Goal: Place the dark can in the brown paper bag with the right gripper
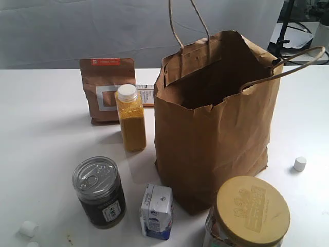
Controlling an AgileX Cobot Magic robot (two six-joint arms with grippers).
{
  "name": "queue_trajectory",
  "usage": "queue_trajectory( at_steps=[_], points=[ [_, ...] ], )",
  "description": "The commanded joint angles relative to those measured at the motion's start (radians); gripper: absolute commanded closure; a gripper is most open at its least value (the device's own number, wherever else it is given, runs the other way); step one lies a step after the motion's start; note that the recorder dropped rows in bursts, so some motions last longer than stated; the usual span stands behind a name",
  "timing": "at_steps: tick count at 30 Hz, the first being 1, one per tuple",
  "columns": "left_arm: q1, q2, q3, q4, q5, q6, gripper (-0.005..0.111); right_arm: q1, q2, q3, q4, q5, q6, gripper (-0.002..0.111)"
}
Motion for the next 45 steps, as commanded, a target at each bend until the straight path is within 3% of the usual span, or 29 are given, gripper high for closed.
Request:
queue_trajectory(
  at_steps=[1,13,17,20,26,32,36,41,45],
  points=[
    [-0.008,-0.003,0.004,0.003,-0.006,-0.002,0.107,-0.007,-0.006,0.003,0.005,-0.034,0.0,0.108],
    [-0.008,-0.003,0.004,0.003,-0.006,-0.002,0.107,-0.007,-0.006,0.003,0.009,-0.062,0.035,0.108],
    [-0.008,-0.003,0.004,0.003,-0.006,-0.002,0.107,0.023,-0.006,-0.01,0.201,-0.076,0.099,0.108],
    [-0.008,-0.003,0.004,0.003,-0.006,-0.002,0.107,0.119,0.013,-0.157,0.234,0.037,0.029,0.108],
    [-0.008,-0.003,0.004,0.003,-0.006,-0.002,0.107,0.277,0.453,-0.551,0.621,0.384,-0.447,0.108],
    [-0.008,-0.003,0.004,0.003,-0.006,-0.002,0.107,0.354,0.748,-0.774,0.728,0.58,-0.553,0.108],
    [-0.008,-0.003,0.004,0.003,-0.006,-0.002,0.107,0.472,0.86,-0.871,0.603,0.596,-0.458,0.108],
    [-0.008,-0.003,0.004,0.003,-0.006,-0.002,0.107,0.709,1.003,-1.004,0.265,0.609,-0.17,0.108],
    [-0.008,-0.003,0.004,0.003,-0.006,-0.002,0.107,0.836,1.159,-1.117,0.243,0.638,-0.127,0.108]
  ],
)
